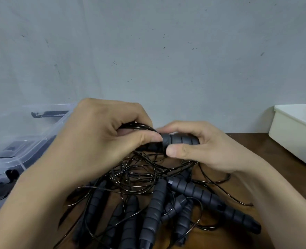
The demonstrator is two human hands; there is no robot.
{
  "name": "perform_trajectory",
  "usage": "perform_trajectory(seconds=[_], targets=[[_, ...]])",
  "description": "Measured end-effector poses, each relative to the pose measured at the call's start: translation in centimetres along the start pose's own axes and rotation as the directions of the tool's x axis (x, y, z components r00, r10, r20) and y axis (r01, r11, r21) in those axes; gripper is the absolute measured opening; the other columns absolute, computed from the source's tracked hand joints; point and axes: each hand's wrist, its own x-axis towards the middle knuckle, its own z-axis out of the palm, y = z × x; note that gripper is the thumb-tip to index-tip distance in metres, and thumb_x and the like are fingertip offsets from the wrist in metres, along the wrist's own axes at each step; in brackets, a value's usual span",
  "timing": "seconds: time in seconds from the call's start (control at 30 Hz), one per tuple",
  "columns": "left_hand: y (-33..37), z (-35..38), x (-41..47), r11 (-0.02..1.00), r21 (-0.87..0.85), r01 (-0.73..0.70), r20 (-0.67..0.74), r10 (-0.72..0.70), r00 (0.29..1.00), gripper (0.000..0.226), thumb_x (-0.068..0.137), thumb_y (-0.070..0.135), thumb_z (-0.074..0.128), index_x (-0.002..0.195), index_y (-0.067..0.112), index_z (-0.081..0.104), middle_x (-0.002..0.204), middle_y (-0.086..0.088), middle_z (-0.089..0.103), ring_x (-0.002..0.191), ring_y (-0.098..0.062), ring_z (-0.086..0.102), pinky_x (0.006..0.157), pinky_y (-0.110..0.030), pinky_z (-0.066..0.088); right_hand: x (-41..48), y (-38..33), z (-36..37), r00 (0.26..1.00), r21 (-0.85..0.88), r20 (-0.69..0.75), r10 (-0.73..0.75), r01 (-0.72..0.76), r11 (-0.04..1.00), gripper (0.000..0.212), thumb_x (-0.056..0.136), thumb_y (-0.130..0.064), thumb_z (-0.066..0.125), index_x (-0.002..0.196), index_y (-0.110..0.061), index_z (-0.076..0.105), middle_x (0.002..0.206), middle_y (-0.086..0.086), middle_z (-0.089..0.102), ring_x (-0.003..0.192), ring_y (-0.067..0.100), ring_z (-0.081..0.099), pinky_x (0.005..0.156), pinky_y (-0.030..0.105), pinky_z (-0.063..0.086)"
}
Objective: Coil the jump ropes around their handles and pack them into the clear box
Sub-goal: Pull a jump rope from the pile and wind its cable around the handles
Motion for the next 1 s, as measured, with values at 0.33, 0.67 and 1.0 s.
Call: perform_trajectory(seconds=[0.33,0.67,1.0], targets=[[-0.6,-0.7,0.3,0.9,-0.416,0.129,0.036,-0.126,0.991,0.031,0.06,0.028,0.098,0.067,0.014,0.072,0.05,0.012,0.051,0.046,-0.002,0.04,0.047,-0.014,0.032,-1.8,-4.0,0.3,0.97,-0.03,0.239,0.041,-0.035,0.999,0.032,0.095,-0.021,0.08,0.127,-0.022,0.077,0.116,-0.006,0.076,0.113,0.016,0.074,0.098,0.032,0.056],[-3.1,3.6,1.1,0.9,-0.381,0.213,-0.059,-0.253,0.966,0.042,0.097,0.001,0.063,0.065,0.028,0.064,0.065,0.017,0.063,0.058,0.004,0.055,0.057,-0.013,0.045,-2.0,-4.2,-1.0,0.994,0.23,-0.085,-0.074,0.092,0.969,0.021,0.087,-0.028,0.084,0.104,-0.019,0.077,0.091,0.016,0.074,0.076,0.023,0.068,0.066,0.032,0.055],[-0.6,5.7,1.5,0.971,-0.094,0.22,-0.129,-0.231,0.964,0.034,0.11,0.048,0.037,0.09,0.032,0.06,0.054,-0.002,0.054,0.053,-0.019,0.056,0.051,-0.024,0.04,-0.7,-2.8,0.1,0.893,0.214,-0.448,-0.048,0.16,0.964,0.026,0.083,-0.036,0.09,0.099,-0.022,0.075,0.092,0.005,0.077,0.075,0.024,0.073,0.069,0.049,0.059]])
